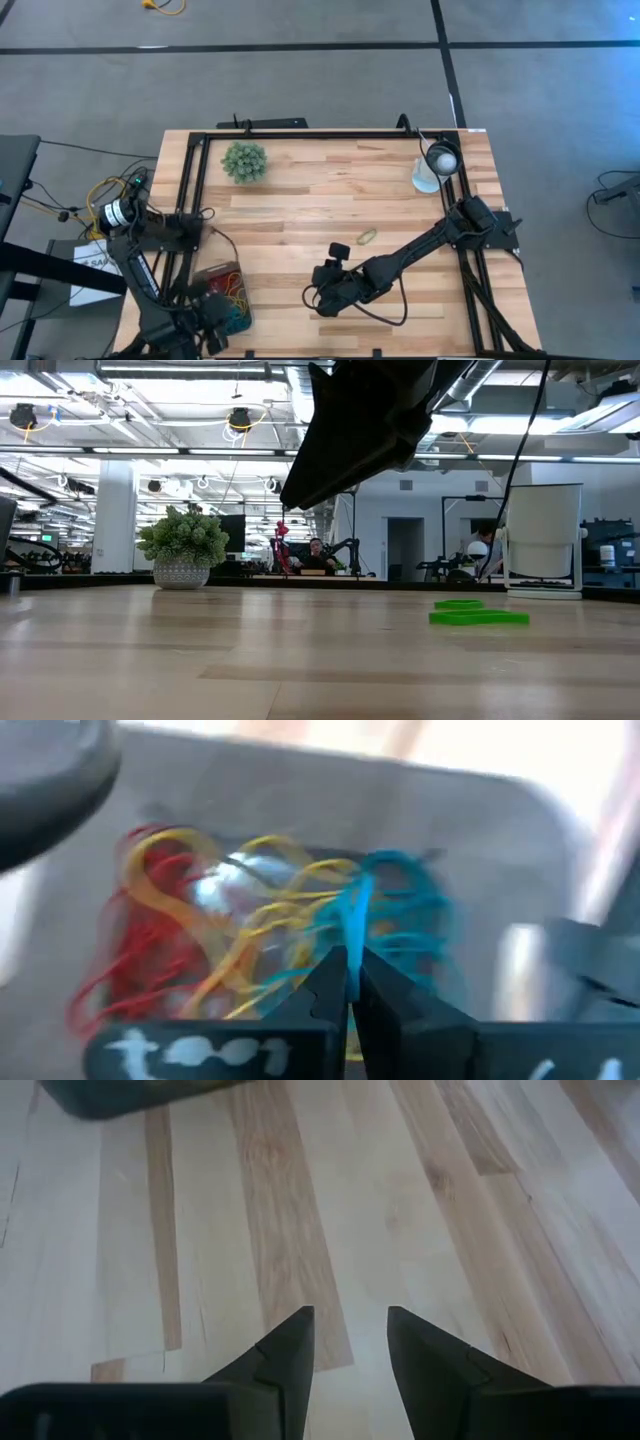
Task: Pick and place items into bin
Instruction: Put the blue rubber band into the black bin, then put the green rubber band into the black bin
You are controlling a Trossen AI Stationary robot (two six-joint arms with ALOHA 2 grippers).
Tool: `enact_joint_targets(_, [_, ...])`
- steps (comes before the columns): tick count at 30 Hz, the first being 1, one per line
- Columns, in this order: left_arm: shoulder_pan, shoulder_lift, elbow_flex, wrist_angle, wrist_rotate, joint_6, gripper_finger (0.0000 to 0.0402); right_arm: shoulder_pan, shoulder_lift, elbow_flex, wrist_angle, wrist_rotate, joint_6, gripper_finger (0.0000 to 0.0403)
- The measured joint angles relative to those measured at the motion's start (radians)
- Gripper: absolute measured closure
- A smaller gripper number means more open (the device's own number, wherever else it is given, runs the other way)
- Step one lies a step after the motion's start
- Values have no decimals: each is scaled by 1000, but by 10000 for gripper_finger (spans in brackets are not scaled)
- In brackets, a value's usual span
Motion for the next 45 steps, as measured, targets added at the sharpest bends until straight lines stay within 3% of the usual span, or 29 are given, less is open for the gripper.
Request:
enact_joint_targets(7, [6, 0, 0, 127, -101, 144, 401, 0, 0, 0, 1, 0, 0, 280])
enact_joint_targets(14, [23, 0, 0, 127, -74, 162, 397, 0, 0, 0, 1, 0, 0, 280])
enact_joint_targets(25, [61, 0, 0, 113, -63, 181, 336, 0, 0, 0, 1, -2, 3, 280])
enact_joint_targets(31, [82, 0, 0, 113, -70, 193, 316, -7, 0, -6, -9, -111, 101, 280])
enact_joint_targets(35, [102, 0, 0, 110, -86, 150, 314, -11, 0, -7, -142, -103, 129, 283])
enact_joint_targets(45, [160, 0, 0, 31, -180, 86, 314, 3, 0, -25, -547, -111, 452, 296])
